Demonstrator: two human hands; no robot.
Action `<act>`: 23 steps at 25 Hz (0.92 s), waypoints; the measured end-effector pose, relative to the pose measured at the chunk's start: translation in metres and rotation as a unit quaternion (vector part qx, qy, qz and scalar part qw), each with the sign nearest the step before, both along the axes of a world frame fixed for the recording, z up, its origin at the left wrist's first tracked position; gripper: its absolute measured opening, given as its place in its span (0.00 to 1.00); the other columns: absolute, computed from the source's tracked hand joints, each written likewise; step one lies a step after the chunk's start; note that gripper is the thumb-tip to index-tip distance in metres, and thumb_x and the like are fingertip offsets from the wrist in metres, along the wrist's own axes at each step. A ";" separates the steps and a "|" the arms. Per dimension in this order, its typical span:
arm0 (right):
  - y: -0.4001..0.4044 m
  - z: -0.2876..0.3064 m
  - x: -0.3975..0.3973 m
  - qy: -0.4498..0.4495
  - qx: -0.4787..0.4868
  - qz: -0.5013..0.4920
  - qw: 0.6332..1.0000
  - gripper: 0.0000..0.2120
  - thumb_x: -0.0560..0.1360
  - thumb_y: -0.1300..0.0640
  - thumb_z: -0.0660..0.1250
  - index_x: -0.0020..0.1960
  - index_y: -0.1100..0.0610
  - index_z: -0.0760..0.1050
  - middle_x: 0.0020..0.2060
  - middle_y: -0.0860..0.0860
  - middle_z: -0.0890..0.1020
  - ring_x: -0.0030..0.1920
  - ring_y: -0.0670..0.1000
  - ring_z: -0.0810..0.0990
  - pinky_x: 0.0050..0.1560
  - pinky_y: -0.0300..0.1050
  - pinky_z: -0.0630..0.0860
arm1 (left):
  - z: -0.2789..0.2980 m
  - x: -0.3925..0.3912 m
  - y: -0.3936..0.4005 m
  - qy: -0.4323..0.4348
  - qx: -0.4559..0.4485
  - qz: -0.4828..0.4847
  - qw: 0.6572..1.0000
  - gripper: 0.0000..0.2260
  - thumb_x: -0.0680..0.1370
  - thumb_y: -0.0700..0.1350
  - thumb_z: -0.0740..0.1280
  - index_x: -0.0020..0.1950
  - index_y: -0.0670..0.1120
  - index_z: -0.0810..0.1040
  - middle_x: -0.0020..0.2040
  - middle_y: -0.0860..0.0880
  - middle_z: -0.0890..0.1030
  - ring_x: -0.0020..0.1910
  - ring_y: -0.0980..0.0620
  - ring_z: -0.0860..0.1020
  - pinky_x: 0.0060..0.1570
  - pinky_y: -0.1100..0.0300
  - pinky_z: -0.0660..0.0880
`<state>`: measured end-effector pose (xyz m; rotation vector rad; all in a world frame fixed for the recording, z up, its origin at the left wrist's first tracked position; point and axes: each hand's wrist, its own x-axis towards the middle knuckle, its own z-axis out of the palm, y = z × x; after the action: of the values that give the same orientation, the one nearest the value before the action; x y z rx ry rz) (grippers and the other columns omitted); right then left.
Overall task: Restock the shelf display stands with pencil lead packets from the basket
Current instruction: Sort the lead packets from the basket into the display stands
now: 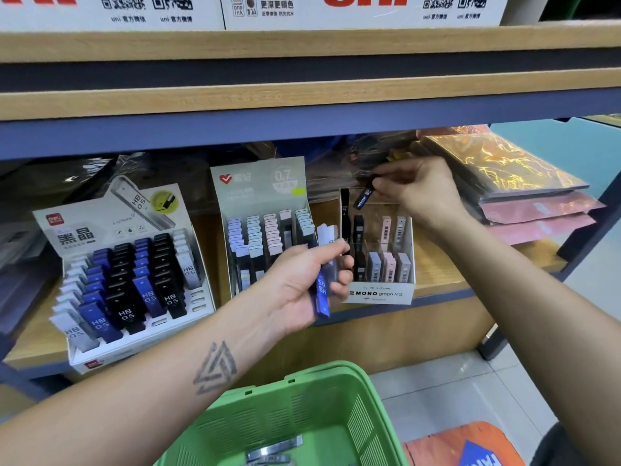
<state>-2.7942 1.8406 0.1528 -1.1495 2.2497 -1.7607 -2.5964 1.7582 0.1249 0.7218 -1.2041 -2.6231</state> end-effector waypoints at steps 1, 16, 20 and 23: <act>-0.005 -0.001 -0.001 0.058 0.027 -0.028 0.998 0.11 0.76 0.64 0.73 0.58 0.59 0.82 0.48 0.49 0.85 0.49 0.48 0.85 0.54 0.45 0.81 | 0.000 -0.001 -0.002 0.003 -0.018 -0.004 1.000 0.06 0.80 0.39 0.67 0.55 0.41 0.73 0.34 0.46 0.75 0.25 0.54 0.70 0.20 0.66 0.64; -0.044 -0.024 -0.005 0.182 0.108 -0.045 0.976 0.07 0.77 0.61 0.72 0.54 0.55 0.83 0.49 0.50 0.85 0.49 0.46 0.83 0.55 0.43 0.80 | 0.000 -0.009 -0.016 -0.013 -0.098 -0.034 0.995 0.10 0.80 0.43 0.60 0.55 0.39 0.75 0.34 0.47 0.71 0.26 0.53 0.65 0.21 0.66 0.57; -0.049 -0.028 -0.004 0.207 0.139 -0.053 0.967 0.06 0.77 0.61 0.72 0.53 0.55 0.84 0.49 0.51 0.85 0.48 0.47 0.82 0.54 0.45 0.80 | -0.001 -0.006 -0.017 0.003 -0.067 -0.028 0.997 0.09 0.83 0.42 0.60 0.58 0.37 0.75 0.34 0.46 0.72 0.25 0.54 0.66 0.19 0.66 0.59; -0.048 -0.029 -0.002 0.224 0.158 -0.071 0.959 0.07 0.77 0.61 0.71 0.55 0.56 0.84 0.52 0.52 0.85 0.49 0.49 0.83 0.53 0.44 0.79 | -0.002 -0.004 -0.018 0.026 -0.066 -0.019 0.997 0.06 0.82 0.41 0.64 0.56 0.38 0.74 0.34 0.46 0.73 0.26 0.54 0.68 0.19 0.66 0.60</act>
<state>-2.7961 1.7922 0.1237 -1.4580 2.7977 -1.1934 -2.6000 1.7399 0.1226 0.6095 -1.3743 -2.5448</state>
